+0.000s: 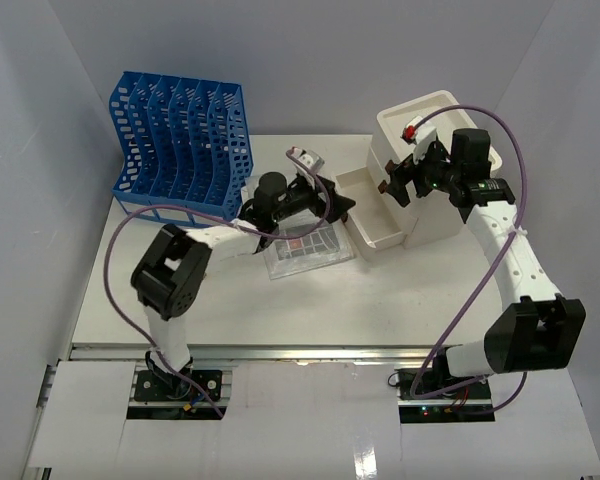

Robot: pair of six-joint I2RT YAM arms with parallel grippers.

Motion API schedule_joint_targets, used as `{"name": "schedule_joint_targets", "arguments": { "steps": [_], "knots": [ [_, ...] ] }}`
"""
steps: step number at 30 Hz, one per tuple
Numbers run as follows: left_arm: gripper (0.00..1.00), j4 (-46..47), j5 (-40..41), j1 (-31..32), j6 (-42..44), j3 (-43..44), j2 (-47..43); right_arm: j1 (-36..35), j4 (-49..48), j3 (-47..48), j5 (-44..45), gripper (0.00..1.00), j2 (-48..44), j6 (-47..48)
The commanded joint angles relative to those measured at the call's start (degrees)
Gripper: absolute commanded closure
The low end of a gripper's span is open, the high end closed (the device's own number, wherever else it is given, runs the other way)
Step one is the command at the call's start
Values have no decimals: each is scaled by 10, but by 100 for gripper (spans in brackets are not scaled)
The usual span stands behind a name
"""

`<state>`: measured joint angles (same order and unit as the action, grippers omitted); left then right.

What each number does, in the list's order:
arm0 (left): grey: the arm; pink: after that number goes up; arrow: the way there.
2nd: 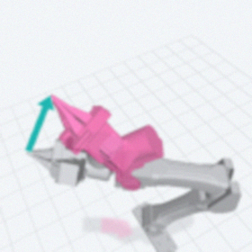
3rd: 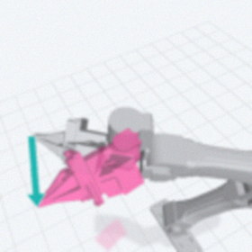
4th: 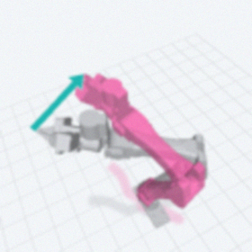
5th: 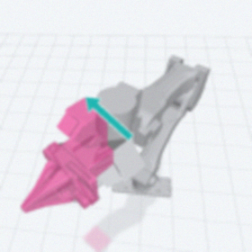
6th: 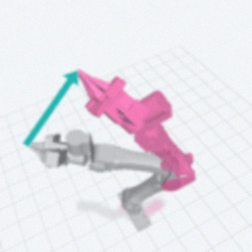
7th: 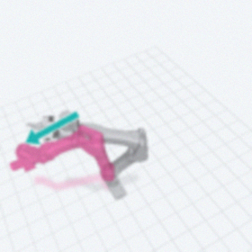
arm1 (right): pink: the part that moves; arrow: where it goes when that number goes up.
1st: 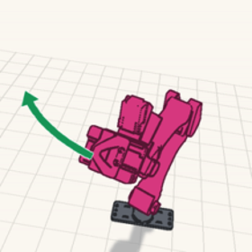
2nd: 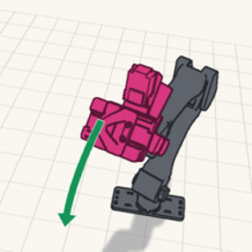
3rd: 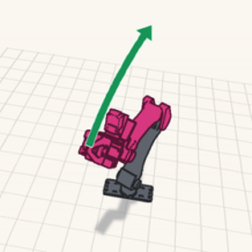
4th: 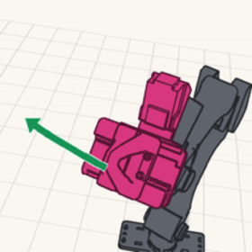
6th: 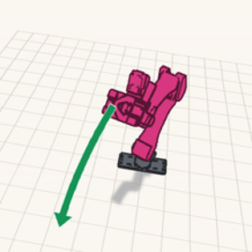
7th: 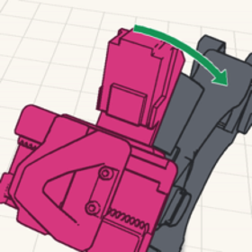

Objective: Organize the desk

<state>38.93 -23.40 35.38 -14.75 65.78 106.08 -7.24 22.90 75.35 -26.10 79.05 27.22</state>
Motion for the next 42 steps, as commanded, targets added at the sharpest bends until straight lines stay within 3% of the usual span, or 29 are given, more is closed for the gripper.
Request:
{"name": "schedule_joint_targets", "arguments": {
  "steps": [1, 3, 4, 6, 10, 13, 17, 20, 28, 35, 40, 42],
  "knots": [
    [2, -220, 225, -8, -122, -68, -170, -33, 43, -27, -105, 9, -53, 75],
    [2, -367, 306, -19, -194, -96, -245, -49, 55, -47, -131, 9, -57, 80],
    [2, -374, 334, -19, -198, -115, -249, -58, 55, -48, -137, 9, -58, 84],
    [2, -511, 410, -32, -317, -195, -353, -90, 48, -84, -135, 9, -60, 78],
    [9, -657, 438, -65, -421, -280, -490, -127, 14, -130, -115, 9, -59, 61],
    [17, -740, 459, -102, -450, -297, -516, -136, -1, -143, -119, 10, -56, 40],
    [23, -737, 419, -172, -437, -318, -475, -138, -20, -162, -129, 10, -54, 24],
    [29, -715, 419, -218, -423, -305, -381, -138, -19, -174, -133, 10, -58, 24],
    [32, -682, 429, -257, -410, -251, -244, -137, -26, -198, -122, 10, -67, 33],
    [35, -660, 420, -283, -403, -240, -188, -137, -26, -202, -118, 10, -73, 37],
    [66, -655, 410, -288, -402, -248, -188, -136, -26, -203, -116, 10, -74, 38],
    [74, -654, 399, -288, -398, -253, -201, -135, -26, -203, -116, 10, -76, 39]
  ]
}}
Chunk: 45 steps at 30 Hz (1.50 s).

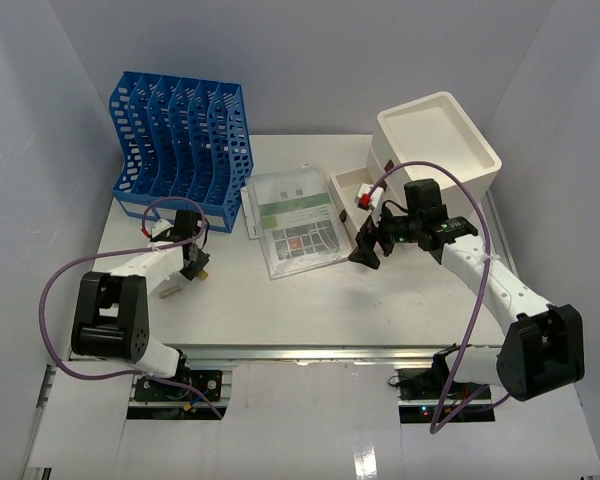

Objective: Organize the desk

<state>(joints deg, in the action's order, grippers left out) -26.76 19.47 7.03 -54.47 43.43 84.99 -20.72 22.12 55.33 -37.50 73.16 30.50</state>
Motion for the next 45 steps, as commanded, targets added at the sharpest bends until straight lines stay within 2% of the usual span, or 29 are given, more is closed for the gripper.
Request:
{"name": "schedule_joint_targets", "arguments": {
  "steps": [1, 7, 10, 12, 15, 18, 21, 24, 26, 29, 32, 34, 35, 40, 45],
  "knots": [
    [78, 3, -37, -4, 2, -33, 1, 0, -18, -3, -2, 10, -18, 6],
    [89, 20, -139, 21, 46, -48, -100, 12, -19, -2, 1, 10, -37, 10],
    [96, 73, -231, 83, 68, -44, -140, 24, -21, 1, 4, 10, -57, 12],
    [100, 124, -299, 128, 71, -32, -138, 33, -25, 1, 6, 10, -69, 12],
    [100, 254, -373, 215, 54, 6, -81, 52, -35, -6, -3, 10, -90, 16],
    [100, 300, -383, 264, 49, 103, 14, 71, -48, -17, -10, 10, -111, 18],
    [100, 308, -388, 293, 55, 220, 116, 78, -50, -20, -12, 10, -118, 18],
    [100, 297, -397, 314, 58, 362, 254, 86, -50, -26, -13, 10, -126, 17],
    [99, 275, -391, 319, 62, 453, 296, 92, -51, -30, -13, 10, -131, 17],
    [88, 237, -383, 321, 67, 550, 363, 99, -52, -36, -15, 10, -137, 19],
    [58, 203, -382, 323, 69, 617, 417, 102, -51, -38, -23, 10, -137, 22],
    [34, 193, -381, 323, 74, 643, 430, 103, -49, -39, -33, 10, -135, 26],
    [26, 191, -381, 323, 77, 644, 428, 103, -46, -40, -42, 10, -134, 31],
    [9, 190, -355, 323, 115, 625, 391, 103, -15, -34, -99, 10, -124, 64],
    [6, 196, -305, 323, 207, 553, 285, 85, 68, -1, -150, 10, -81, 121]
  ]
}}
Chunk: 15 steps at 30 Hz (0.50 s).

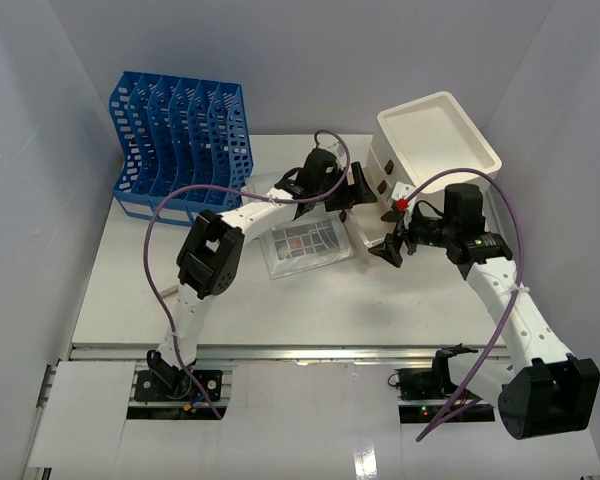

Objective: Organize the desk

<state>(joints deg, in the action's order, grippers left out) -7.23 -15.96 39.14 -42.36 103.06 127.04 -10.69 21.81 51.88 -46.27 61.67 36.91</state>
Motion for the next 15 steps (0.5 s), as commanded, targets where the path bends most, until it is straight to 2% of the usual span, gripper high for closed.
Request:
{"name": "schedule_joint_targets", "arguments": {
  "steps": [1, 6, 10, 12, 15],
  "knots": [
    [4, 1, 68, 1, 101, -67, -162, -28, 86, 40, -61, 10, 43, 77],
    [2, 3, 252, -5, 180, -287, -398, -172, 89, 48, 31, 9, 101, 83],
    [2, -32, 370, -19, 192, -421, -590, -274, 41, 87, 109, 8, 184, 24],
    [2, -65, 409, -24, 185, -475, -681, -325, 18, 125, 160, 8, 253, -31],
    [2, -157, 490, -27, 115, -517, -830, -373, 4, 237, 208, 7, 342, -95]
  ]
}}
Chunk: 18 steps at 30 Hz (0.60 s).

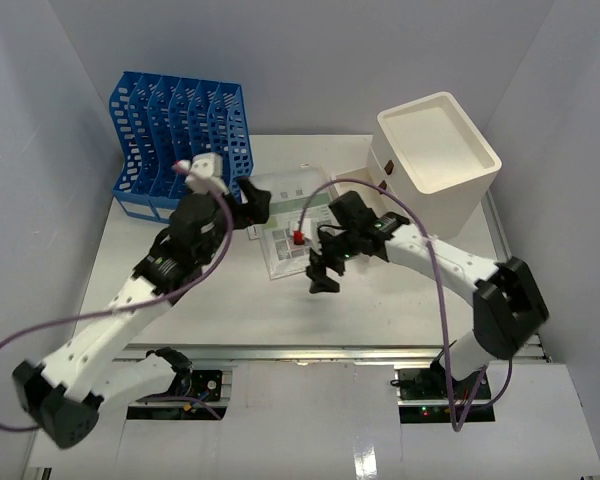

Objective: Organize the desk

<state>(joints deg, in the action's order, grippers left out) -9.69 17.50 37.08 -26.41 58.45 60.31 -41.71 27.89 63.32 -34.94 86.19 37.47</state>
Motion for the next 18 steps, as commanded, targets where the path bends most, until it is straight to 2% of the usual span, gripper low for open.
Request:
{"name": "schedule_joint_targets", "arguments": {
  "steps": [1, 5, 7, 9, 13, 15, 18],
  "knots": [
    [2, -169, 178, -6, -76, -82, -201, -79, -55, 164, 96, 7, 134, -123],
    [2, -280, 231, -6, -158, -88, -297, -143, -49, 317, 118, 6, 283, -215],
    [2, -311, 235, -5, -165, -75, -332, -175, -42, 412, 140, 6, 357, -259],
    [2, -329, 232, -6, -159, -55, -349, -197, -32, 496, 112, 6, 412, -260],
    [2, -343, 219, -6, -150, -27, -369, -230, -39, 572, 31, 10, 490, -98],
    [2, -347, 210, -6, -150, -20, -375, -230, -76, 564, -19, 10, 502, -37],
    [2, -358, 198, -5, -155, -16, -378, -230, -152, 533, -34, 10, 512, 41]
  ]
}}
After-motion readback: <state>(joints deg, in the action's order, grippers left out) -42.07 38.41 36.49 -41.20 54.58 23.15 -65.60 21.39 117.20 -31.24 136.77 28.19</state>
